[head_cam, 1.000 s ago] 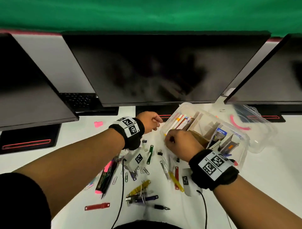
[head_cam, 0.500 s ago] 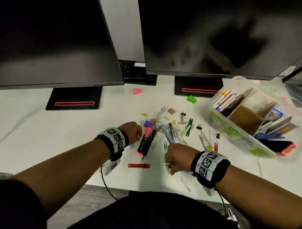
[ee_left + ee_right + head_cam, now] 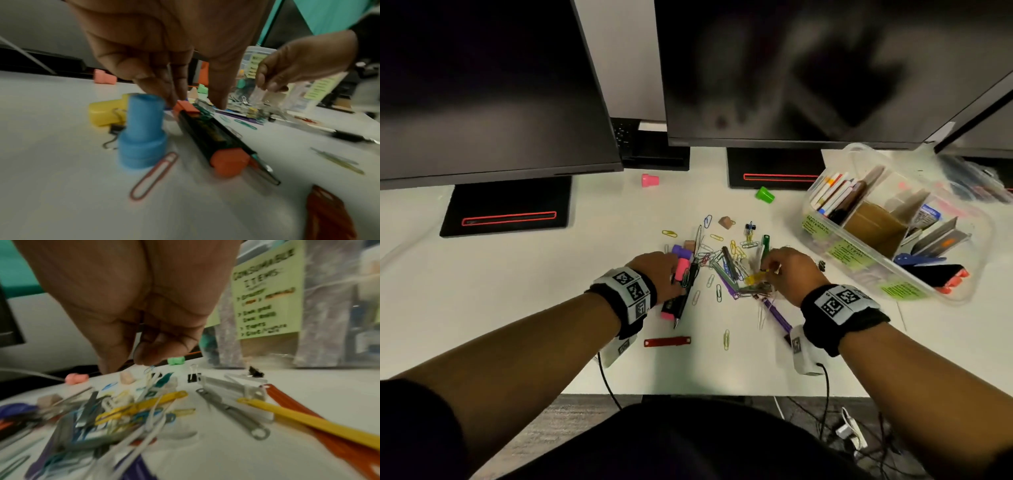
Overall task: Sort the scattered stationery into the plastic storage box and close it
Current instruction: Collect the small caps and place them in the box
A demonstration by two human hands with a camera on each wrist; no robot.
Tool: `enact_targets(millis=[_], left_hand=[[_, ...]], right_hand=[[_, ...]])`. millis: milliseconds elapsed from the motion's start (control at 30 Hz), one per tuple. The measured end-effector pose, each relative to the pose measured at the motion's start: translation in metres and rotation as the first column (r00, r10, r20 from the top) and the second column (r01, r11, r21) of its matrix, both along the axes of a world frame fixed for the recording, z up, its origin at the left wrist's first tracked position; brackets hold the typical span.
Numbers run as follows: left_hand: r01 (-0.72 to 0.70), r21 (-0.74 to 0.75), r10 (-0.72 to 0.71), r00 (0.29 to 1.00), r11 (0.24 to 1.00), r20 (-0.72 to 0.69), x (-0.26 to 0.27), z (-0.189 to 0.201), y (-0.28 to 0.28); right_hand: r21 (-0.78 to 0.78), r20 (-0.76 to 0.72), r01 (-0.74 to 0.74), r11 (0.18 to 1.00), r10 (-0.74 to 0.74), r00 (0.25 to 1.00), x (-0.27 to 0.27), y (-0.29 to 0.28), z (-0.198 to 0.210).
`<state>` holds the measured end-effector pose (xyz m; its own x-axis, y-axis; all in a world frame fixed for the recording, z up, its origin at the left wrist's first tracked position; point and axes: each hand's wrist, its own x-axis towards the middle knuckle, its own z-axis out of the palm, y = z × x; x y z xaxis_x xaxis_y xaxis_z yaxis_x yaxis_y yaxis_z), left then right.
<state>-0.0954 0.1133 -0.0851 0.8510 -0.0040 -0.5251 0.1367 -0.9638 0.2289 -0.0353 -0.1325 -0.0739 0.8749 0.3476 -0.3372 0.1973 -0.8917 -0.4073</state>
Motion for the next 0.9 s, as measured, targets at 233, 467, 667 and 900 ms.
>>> enact_targets(millis=[233, 467, 667, 900], left_hand=[[-0.036, 0.041, 0.039, 0.997, 0.999, -0.064, 0.008, -0.017, -0.027], [-0.173, -0.019, 0.171, 0.983, 0.985, -0.070, 0.010, -0.023, -0.037], [-0.211, -0.010, 0.210, 0.977, 0.977, -0.040, 0.010, -0.028, -0.045], [-0.281, -0.103, 0.280, 0.960, 0.954, -0.020, 0.011, -0.029, -0.049]], right_hand=[[-0.431, -0.269, -0.182, 0.884, 0.067, 0.961, -0.019, -0.018, -0.002], [-0.356, -0.185, -0.067, 0.932, 0.000, 0.983, -0.034, -0.017, -0.019], [-0.209, -0.158, -0.019, 0.978, -0.015, 0.987, -0.029, -0.015, -0.014], [-0.156, -0.175, 0.039, 0.987, -0.066, 0.982, -0.028, -0.009, -0.003]])
